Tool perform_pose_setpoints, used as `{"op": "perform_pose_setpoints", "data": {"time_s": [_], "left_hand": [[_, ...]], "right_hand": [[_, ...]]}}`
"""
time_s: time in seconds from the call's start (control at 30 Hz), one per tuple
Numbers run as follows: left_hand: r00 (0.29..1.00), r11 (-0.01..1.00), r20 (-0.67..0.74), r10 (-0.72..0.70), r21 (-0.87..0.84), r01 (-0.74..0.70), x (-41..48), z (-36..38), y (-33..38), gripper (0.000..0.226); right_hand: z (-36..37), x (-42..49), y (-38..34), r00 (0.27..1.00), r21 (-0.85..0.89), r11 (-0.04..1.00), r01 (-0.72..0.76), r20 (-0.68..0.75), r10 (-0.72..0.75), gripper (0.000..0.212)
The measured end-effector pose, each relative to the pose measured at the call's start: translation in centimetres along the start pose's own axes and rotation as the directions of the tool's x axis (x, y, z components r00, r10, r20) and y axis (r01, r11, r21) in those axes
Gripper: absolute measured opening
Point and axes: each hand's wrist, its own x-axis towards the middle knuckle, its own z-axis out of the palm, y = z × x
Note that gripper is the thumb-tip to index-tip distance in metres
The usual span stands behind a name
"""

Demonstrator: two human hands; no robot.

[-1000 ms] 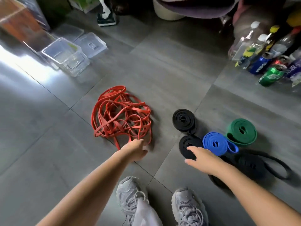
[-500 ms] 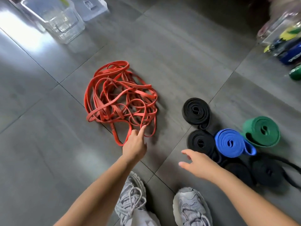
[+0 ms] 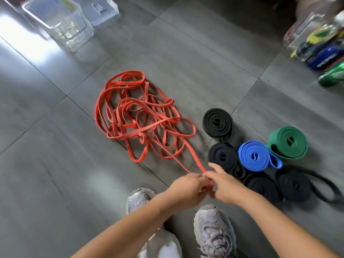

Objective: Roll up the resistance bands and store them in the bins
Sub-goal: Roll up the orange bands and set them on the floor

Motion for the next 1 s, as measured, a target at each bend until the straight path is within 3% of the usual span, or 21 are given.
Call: {"op": "perform_pose_setpoints", "data": {"time_s": [0.1, 0.2, 0.23, 0.27, 0.33, 0.4, 0.5, 0.6, 0.67, 0.73, 0.8, 0.9, 0.93, 1.0], "left_hand": [[0.995, 0.994, -0.098, 0.022, -0.101, -0.032, -1.5, -3.3, 1.4, 0.020], [0.990, 0.988, -0.068, 0.122, -0.088, -0.127, -2.5, -6.6, 4.2, 0.020], [0.989, 0.986, -0.069, 0.128, -0.099, -0.135, -2.8, -7.8, 5.5, 0.019], [0.990, 0.981, -0.069, 0.125, -0.138, -0.134, -3.2, -9.0, 7.0, 0.019], [0.989, 0.954, -0.051, 0.142, -0.258, -0.150, -4.0, -11.5, 10.5, 0.017], [0.981, 0.900, -0.053, 0.187, -0.390, -0.193, -5.2, -14.1, 14.6, 0.012], [0.967, 0.827, -0.097, 0.238, -0.502, -0.254, -7.9, -18.1, 21.0, 0.007], [0.942, 0.738, -0.185, 0.279, -0.586, -0.334, -11.5, -21.7, 26.6, 0.002], [0.920, 0.661, -0.279, 0.274, -0.640, -0.391, -13.9, -23.5, 29.5, 0.005], [0.895, 0.623, -0.363, 0.260, -0.645, -0.442, -16.0, -24.7, 31.2, 0.012], [0.882, 0.630, -0.406, 0.238, -0.627, -0.459, -17.9, -25.2, 31.9, 0.015], [0.871, 0.718, -0.476, 0.121, -0.564, -0.408, -19.8, -25.1, 31.5, 0.011], [0.865, 0.754, -0.497, 0.062, -0.545, -0.367, -20.1, -24.8, 31.1, 0.008], [0.865, 0.834, -0.501, -0.024, -0.487, -0.259, -20.5, -23.5, 30.2, 0.031]], "right_hand": [[-0.3, -1.8, -0.9, 0.990, 0.036, 0.992, 0.121, -0.081, -0.117, 0.015], [-1.6, -4.1, -2.4, 0.929, 0.055, 0.963, 0.262, -0.283, -0.237, 0.015], [-2.3, -5.2, -3.2, 0.912, 0.138, 0.951, 0.277, -0.351, -0.215, 0.013], [-3.3, -6.3, -3.9, 0.903, 0.292, 0.911, 0.292, -0.397, -0.163, 0.014], [-5.3, -9.0, -5.6, 0.891, 0.572, 0.733, 0.367, -0.444, -0.100, 0.040], [-7.1, -12.4, -7.3, 0.871, 0.680, 0.572, 0.459, -0.472, -0.137, 0.054], [-9.6, -17.3, -9.9, 0.814, 0.572, 0.619, 0.538, -0.543, -0.205, 0.035], [-11.7, -22.5, -12.7, 0.790, 0.553, 0.601, 0.577, -0.564, -0.240, 0.013], [-12.7, -25.6, -14.1, 0.768, 0.549, 0.575, 0.606, -0.592, -0.245, 0.028], [-12.9, -28.4, -15.0, 0.705, 0.510, 0.535, 0.673, -0.662, -0.255, 0.015], [-12.3, -30.8, -15.6, 0.643, 0.438, 0.560, 0.703, -0.728, -0.238, 0.010], [-10.9, -33.7, -15.6, 0.588, 0.397, 0.599, 0.696, -0.794, -0.156, 0.017], [-10.5, -34.7, -15.6, 0.577, 0.420, 0.579, 0.699, -0.810, -0.109, 0.018], [-10.3, -36.9, -16.0, 0.553, 0.484, 0.448, 0.752, -0.832, -0.030, 0.019]]}}
